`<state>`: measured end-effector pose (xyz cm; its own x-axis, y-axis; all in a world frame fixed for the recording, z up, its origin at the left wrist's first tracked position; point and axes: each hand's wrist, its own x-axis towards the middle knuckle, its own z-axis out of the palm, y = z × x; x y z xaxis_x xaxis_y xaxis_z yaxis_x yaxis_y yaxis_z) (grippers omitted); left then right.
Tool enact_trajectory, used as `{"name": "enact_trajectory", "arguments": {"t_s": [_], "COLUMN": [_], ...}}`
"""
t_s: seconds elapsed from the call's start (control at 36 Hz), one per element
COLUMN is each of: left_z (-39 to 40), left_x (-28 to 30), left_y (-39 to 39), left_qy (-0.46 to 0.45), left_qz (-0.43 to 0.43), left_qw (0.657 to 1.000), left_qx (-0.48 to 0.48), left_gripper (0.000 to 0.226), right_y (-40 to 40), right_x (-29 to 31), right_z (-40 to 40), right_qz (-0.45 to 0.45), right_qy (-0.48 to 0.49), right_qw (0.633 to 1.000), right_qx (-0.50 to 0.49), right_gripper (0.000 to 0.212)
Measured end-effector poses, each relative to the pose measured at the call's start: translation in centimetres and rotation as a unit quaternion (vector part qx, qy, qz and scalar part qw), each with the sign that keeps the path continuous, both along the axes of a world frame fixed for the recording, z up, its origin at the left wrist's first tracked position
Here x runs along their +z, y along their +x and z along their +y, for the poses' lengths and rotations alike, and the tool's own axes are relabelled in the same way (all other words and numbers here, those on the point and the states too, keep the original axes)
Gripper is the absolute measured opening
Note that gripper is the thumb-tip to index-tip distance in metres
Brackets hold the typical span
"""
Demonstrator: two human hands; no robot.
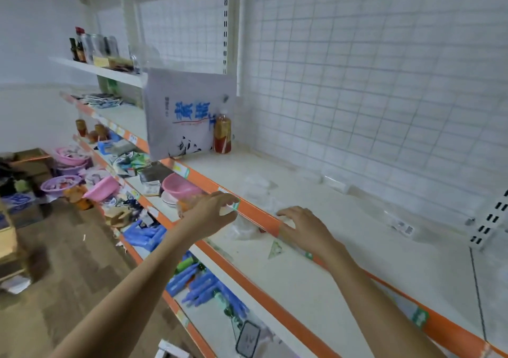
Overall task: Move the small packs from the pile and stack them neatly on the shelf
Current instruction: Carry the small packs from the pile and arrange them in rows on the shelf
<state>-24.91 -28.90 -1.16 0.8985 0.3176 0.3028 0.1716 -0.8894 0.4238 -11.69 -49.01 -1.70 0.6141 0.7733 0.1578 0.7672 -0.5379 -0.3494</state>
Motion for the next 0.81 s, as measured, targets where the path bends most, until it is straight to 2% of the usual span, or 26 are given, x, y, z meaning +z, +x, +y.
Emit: {"name": "enact_trajectory", "arguments": {"t_s": [0.08, 0.22, 0.33, 0.42, 0.56, 0.64, 0.67, 0.75, 0.81], "left_z": [1.4, 4.8, 7.8, 9.4, 11.2, 12.6, 13.0, 14.1, 15.0], "left_x": [-0.3, -1.3, -2.2, -2.7, -3.2, -3.5, -3.6, -3.8, -3.9], "left_y": [3.6, 10.2, 15.0, 18.1, 21.3, 22.9, 23.2, 24.1, 24.9], "left_qy": [0.032, 0.022, 0.014, 0.014, 0.063, 0.072, 0.066, 0.024, -0.001], "left_qz": [0.031, 0.051, 0.134, 0.191, 0.195, 0.189, 0.194, 0.208, 0.208], "left_qw": [0.999, 0.996, 0.984, 0.974, 0.969, 0.968, 0.967, 0.960, 0.957], "left_qx": [-0.018, -0.075, -0.117, -0.121, -0.135, -0.147, -0.154, -0.183, -0.201], "left_gripper": [0.037, 0.041, 0.060, 0.070, 0.060, 0.058, 0.064, 0.107, 0.116], "right_y": [2.9, 7.3, 10.2, 12.5, 15.2, 16.2, 16.4, 17.1, 17.3], "right_x": [-1.6, -2.9, -2.8, -2.5, -2.6, -2.8, -2.9, -3.1, -3.2], "right_z": [2.8, 6.3, 8.1, 9.1, 10.4, 11.2, 11.4, 12.1, 12.5], "right_qz": [-0.020, -0.048, -0.036, -0.030, 0.016, 0.044, 0.056, 0.085, 0.094], "right_qy": [-0.029, -0.064, -0.096, -0.112, -0.093, -0.080, -0.071, -0.036, -0.021], "right_qw": [0.999, 0.997, 0.995, 0.993, 0.995, 0.996, 0.996, 0.995, 0.994], "right_qx": [0.001, -0.011, 0.002, 0.006, -0.007, -0.010, -0.013, -0.027, -0.042], "right_gripper": [0.041, 0.043, 0.054, 0.054, 0.052, 0.059, 0.062, 0.064, 0.063]}}
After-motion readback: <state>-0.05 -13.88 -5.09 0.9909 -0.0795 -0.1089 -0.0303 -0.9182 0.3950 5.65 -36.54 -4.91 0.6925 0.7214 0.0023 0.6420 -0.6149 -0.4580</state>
